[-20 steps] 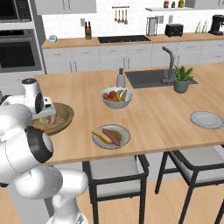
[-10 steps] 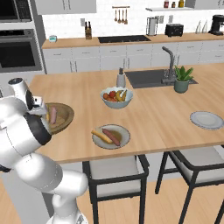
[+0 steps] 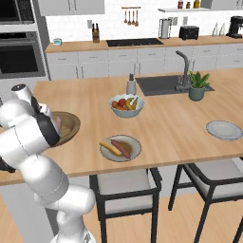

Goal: Place one bun and one sausage from the bowl on each plate.

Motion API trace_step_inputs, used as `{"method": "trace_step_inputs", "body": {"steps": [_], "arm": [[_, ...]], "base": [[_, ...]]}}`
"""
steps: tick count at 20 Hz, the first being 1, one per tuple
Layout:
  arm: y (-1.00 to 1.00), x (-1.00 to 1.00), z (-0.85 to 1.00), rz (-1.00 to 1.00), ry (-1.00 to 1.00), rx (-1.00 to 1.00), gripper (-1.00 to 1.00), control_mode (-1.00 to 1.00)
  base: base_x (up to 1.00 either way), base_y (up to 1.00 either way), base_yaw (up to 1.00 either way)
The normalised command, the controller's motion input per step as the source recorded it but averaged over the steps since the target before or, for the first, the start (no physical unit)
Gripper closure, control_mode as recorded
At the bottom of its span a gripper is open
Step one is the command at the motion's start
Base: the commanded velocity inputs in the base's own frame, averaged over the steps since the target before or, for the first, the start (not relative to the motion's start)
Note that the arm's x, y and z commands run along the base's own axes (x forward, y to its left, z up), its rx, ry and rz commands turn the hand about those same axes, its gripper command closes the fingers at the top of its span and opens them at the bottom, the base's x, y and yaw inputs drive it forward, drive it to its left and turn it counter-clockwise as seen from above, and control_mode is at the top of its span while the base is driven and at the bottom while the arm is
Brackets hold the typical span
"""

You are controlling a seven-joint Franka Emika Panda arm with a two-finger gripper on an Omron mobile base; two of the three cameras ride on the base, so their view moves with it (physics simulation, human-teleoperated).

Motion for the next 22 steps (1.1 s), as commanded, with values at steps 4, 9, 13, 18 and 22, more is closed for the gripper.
{"method": "trace_step_inputs", "body": {"steps": [4, 9, 13, 18, 22], "arm": [[0.02, 0.3, -0.24, 0.0, 0.0, 0.0, -1.0, -1.0], [0.16, 0.22, -0.16, 0.0, -0.01, 0.0, -1.0, -1.0], [0.08, 0.24, -0.2, 0.0, 0.0, 0.0, -1.0, -1.0], [0.04, 0.18, -0.21, 0.0, 0.0, 0.0, -1.0, -1.0], [0.04, 0.12, -0.13, 0.0, 0.0, 0.0, -1.0, -1.0]], "base": [[0.0, 0.0, 0.0], [0.0, 0.0, 0.0], [0.0, 0.0, 0.0], [0.0, 0.0, 0.0], [0.0, 0.0, 0.0]]}}
